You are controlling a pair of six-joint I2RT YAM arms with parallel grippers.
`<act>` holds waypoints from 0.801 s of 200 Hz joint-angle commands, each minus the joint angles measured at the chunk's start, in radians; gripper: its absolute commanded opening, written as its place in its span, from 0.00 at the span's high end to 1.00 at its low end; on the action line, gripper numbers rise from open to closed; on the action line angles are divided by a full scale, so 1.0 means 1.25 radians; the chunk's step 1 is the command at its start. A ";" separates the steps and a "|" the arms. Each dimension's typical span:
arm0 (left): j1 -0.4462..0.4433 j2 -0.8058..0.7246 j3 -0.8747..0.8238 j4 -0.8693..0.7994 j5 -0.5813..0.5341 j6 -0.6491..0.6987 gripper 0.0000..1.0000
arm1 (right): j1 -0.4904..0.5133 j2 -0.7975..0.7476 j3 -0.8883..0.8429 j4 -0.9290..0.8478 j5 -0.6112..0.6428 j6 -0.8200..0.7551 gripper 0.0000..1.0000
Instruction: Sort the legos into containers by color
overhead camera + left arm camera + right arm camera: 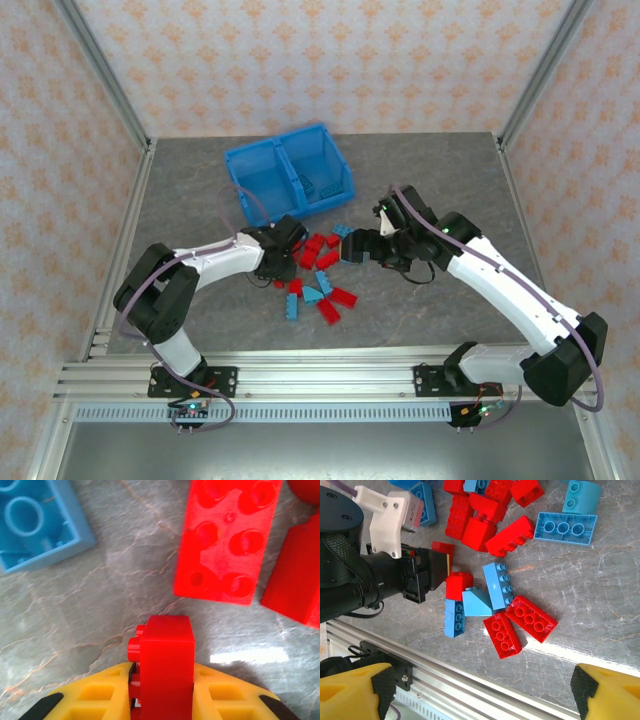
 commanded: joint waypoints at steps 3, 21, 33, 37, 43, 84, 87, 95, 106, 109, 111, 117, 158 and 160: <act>-0.003 -0.069 0.104 -0.106 -0.103 -0.025 0.76 | 0.011 -0.013 0.032 0.014 0.024 0.011 0.08; 0.017 -0.074 0.212 -0.159 -0.182 -0.028 0.76 | 0.017 -0.029 0.034 0.042 0.032 0.013 0.08; 0.041 -0.058 0.276 -0.174 -0.212 -0.039 0.76 | 0.017 -0.036 0.035 0.054 0.043 0.017 0.08; 0.050 -0.048 0.303 -0.178 -0.225 -0.052 0.76 | 0.018 -0.036 0.035 0.057 0.048 0.018 0.08; 0.066 -0.033 0.336 -0.182 -0.241 -0.057 0.76 | 0.017 -0.036 0.038 0.060 0.053 0.019 0.08; 0.157 0.133 0.553 -0.170 -0.264 -0.043 0.76 | 0.017 -0.063 0.049 0.052 0.089 0.026 0.08; 0.161 0.148 0.569 -0.170 -0.262 -0.041 0.76 | 0.017 -0.065 0.049 0.052 0.090 0.028 0.08; 0.175 0.186 0.616 -0.176 -0.249 -0.037 0.76 | 0.017 -0.072 0.047 0.054 0.094 0.031 0.08; 0.193 0.266 0.684 -0.193 -0.222 -0.039 0.76 | 0.017 -0.083 0.045 0.054 0.095 0.034 0.08; 0.197 0.283 0.701 -0.196 -0.217 -0.040 0.76 | 0.017 -0.085 0.044 0.053 0.094 0.034 0.08; 0.200 0.294 0.712 -0.202 -0.215 -0.042 0.76 | 0.017 -0.087 0.044 0.053 0.094 0.035 0.08; 0.208 0.324 0.742 -0.211 -0.205 -0.047 0.76 | 0.017 -0.092 0.042 0.051 0.100 0.035 0.08; 0.228 0.409 0.827 -0.212 -0.167 -0.054 0.63 | 0.017 -0.136 0.027 0.042 0.128 0.046 0.08; 0.228 0.407 0.828 -0.211 -0.166 -0.053 0.61 | 0.017 -0.137 0.026 0.043 0.129 0.047 0.08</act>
